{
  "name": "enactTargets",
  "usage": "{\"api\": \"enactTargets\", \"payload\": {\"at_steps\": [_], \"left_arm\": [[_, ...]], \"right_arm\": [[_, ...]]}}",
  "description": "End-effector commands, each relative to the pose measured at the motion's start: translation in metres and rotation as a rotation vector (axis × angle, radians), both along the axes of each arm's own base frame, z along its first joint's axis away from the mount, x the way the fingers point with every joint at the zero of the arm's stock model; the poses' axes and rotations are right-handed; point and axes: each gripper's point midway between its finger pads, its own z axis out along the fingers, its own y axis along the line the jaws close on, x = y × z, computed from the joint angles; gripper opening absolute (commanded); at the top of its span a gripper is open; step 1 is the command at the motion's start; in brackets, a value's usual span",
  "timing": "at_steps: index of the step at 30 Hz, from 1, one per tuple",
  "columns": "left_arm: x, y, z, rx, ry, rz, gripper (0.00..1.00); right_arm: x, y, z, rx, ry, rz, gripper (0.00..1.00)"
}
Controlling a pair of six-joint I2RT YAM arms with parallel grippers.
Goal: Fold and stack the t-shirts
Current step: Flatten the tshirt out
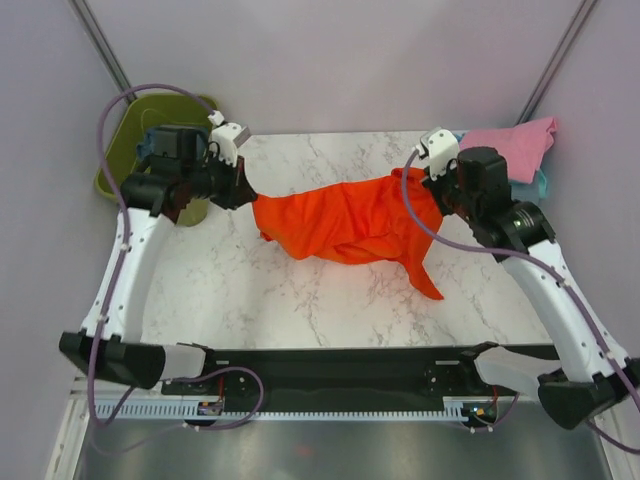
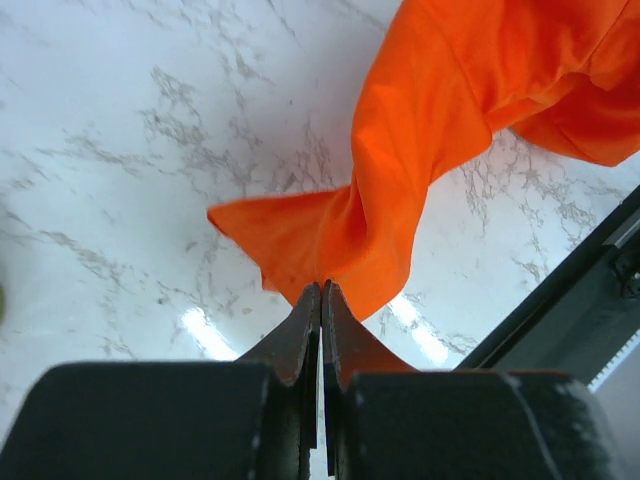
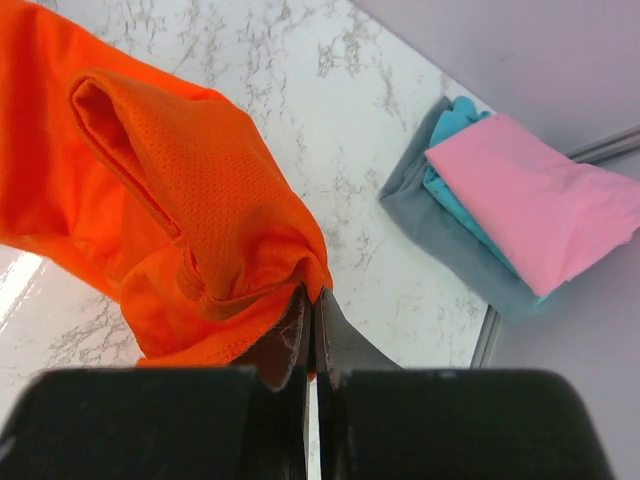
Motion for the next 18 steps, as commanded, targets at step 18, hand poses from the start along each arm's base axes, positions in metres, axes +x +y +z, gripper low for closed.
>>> {"api": "enactTargets", "payload": {"at_steps": [18], "left_arm": [[-0.015,0.043,0.065,0.097,-0.329,0.167,0.02]], "right_arm": [[-0.051,-0.039,0.063,0.150,-0.235,-0.110,0.00]]}}
